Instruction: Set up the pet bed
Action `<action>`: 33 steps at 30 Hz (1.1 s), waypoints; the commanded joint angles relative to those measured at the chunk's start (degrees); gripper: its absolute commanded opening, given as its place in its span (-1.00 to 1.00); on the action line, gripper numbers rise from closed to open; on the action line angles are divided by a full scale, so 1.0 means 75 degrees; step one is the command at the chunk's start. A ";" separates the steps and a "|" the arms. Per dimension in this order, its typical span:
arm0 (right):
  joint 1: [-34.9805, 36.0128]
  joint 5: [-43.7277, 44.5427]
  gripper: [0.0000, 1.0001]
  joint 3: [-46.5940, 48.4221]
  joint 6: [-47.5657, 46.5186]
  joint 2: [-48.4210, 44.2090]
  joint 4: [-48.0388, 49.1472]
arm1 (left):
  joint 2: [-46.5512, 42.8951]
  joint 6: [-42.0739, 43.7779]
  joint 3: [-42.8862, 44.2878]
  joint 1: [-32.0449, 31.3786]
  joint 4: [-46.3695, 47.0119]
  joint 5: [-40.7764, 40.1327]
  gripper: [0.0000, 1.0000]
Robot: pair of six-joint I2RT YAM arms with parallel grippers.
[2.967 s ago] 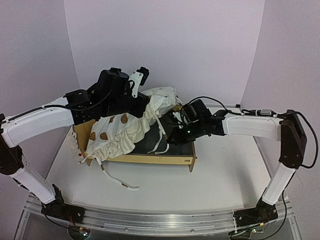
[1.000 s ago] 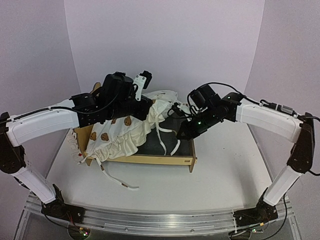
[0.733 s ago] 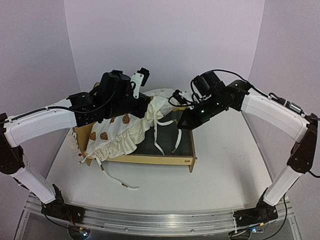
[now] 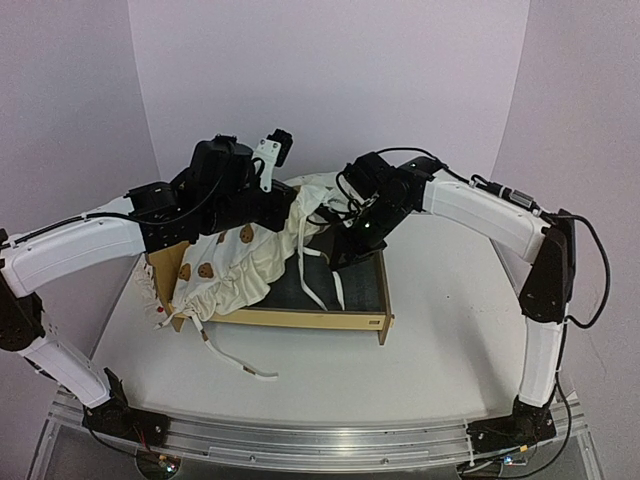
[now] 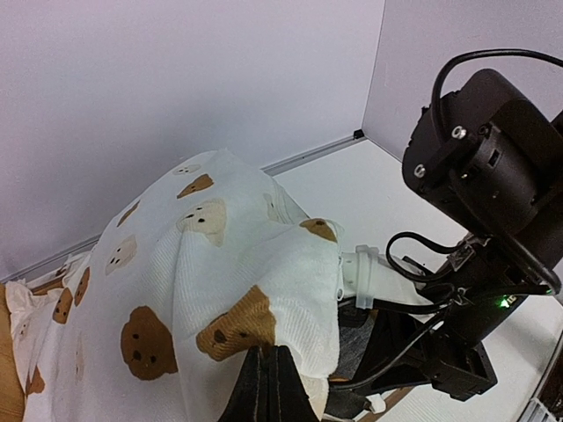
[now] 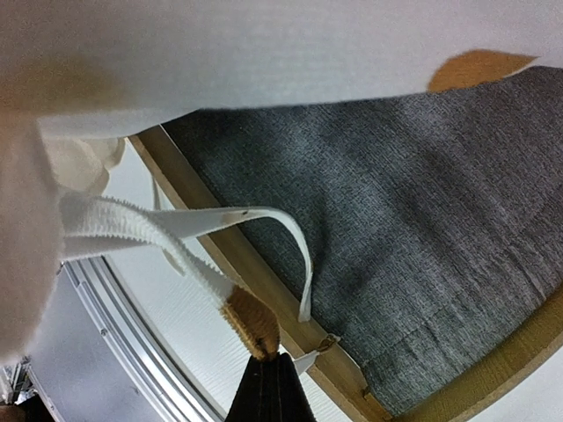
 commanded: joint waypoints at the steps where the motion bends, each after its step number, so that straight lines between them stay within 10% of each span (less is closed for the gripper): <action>1: -0.0038 -0.0603 -1.00 0.0725 -0.0191 0.0313 -0.0482 | -0.0370 -0.0021 0.0042 0.0029 0.0489 -0.0078 -1.00; 24: -0.0734 -0.0717 -0.97 0.0564 -0.0183 0.1171 -0.0161 | -0.0273 -0.0041 0.0009 0.0035 0.0604 -0.0073 -1.00; 33: -0.0734 0.1327 0.15 0.1433 0.0376 0.1341 -0.0083 | 0.0327 -0.0013 0.0449 0.0038 0.0617 -0.0700 -1.00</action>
